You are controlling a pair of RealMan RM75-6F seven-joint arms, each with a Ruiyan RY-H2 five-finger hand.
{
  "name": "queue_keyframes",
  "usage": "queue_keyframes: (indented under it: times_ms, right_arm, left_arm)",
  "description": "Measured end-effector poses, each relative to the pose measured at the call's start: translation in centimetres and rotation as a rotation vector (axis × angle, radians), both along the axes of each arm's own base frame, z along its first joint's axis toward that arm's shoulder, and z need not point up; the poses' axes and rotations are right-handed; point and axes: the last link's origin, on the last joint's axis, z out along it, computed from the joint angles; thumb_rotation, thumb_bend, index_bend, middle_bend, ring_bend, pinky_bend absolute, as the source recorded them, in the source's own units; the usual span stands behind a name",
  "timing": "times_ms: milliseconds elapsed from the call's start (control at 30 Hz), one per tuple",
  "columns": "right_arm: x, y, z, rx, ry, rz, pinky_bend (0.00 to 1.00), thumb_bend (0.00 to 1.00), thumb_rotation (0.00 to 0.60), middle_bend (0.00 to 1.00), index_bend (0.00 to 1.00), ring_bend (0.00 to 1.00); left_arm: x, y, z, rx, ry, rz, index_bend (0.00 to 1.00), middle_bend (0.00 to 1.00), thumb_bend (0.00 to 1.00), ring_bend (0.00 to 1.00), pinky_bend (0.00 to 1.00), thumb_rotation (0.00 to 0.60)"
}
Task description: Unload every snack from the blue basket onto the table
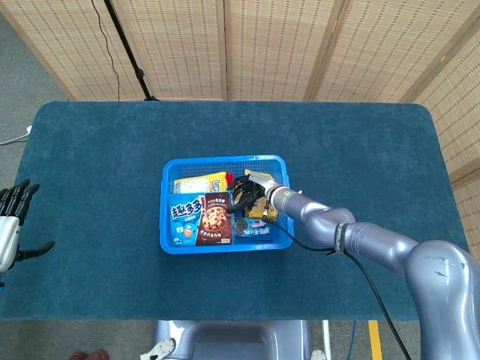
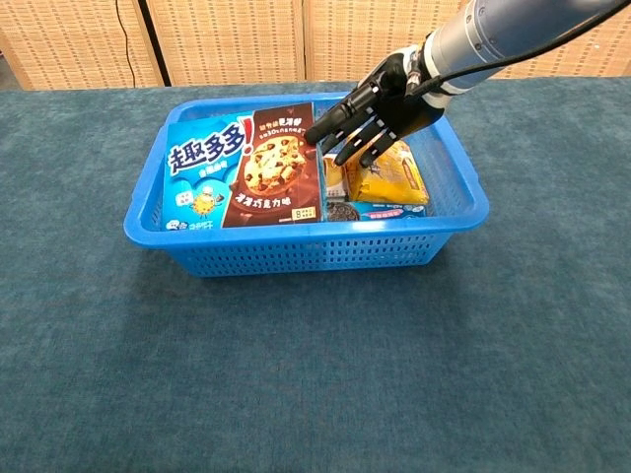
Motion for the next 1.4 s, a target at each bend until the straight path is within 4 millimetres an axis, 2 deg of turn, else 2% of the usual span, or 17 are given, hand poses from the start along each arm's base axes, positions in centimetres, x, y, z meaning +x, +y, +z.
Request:
queue_keyframes:
  times_ms: [33,133,333,500,667,833,1000,1233,1400]
  right_arm:
    - [-0.1,-0.1,0.0,-0.01,0.004,-0.004,0.78,0.5,0.6,0.68,0.58,0.69]
    - [-0.4,-0.3,0.2,-0.03,0.011,-0.016,0.83,0.62,0.6,0.73,0.64,0.74]
    - [-0.3,-0.1,1.3,-0.052,0.014,-0.028,0.84,0.71,0.6,0.75,0.67,0.75]
    - [0.0,0.4,3.2,-0.07,0.007,-0.019,0.84,0.72,0.6,0.75,0.67,0.75]
    - [0.5,0.9,7.3,-0.116,-0.03,-0.013,0.84,0.72,0.6,0.75,0.67,0.75]
    - [-0.2,0.6,11.5,-0.19,-0.094,-0.056,0.84,0.72,0.6,0.75,0.67,0.75]
    - [-1.1,0.1,14.0,-0.244,-0.149,-0.104,0.84,0.72,0.6,0.75,0.68,0.75]
    - [-3.8,-2.2,17.1,-0.357,-0.159,-0.184,0.84,0.72,0.6,0.75,0.68,0.75]
    - [-6.9,-4.5,19.6,-0.461,-0.143,-0.266,0.84,0.72,0.6,0.75,0.68,0.75]
  left_arm:
    - [0.0,0.0,0.0,0.0,0.0,0.0,0.0,0.0,0.0,0.0,0.0,0.6]
    - [0.0,0.1,0.0,-0.001,0.0,0.0,0.0,0.0,0.0,0.0,0.0,0.6]
    - [0.1,0.1,-0.1,-0.009,0.001,-0.005,0.0,0.0,0.0,0.0,0.0,0.6]
    - [0.2,0.0,-0.1,-0.013,-0.002,-0.009,0.0,0.0,0.0,0.0,0.0,0.6]
    - [0.2,-0.1,-0.1,-0.017,-0.004,-0.014,0.0,0.0,0.0,0.0,0.0,0.6]
    - [0.3,-0.3,-0.1,-0.022,-0.006,-0.022,0.0,0.0,0.0,0.0,0.0,0.6]
    - [0.3,-0.5,-0.1,-0.022,-0.007,-0.026,0.0,0.0,0.0,0.0,0.0,0.6]
    - [0.2,-0.8,0.1,-0.018,-0.011,-0.025,0.0,0.0,0.0,0.0,0.0,0.6]
    - [0.2,-0.8,0.1,-0.018,-0.01,-0.022,0.0,0.0,0.0,0.0,0.0,0.6]
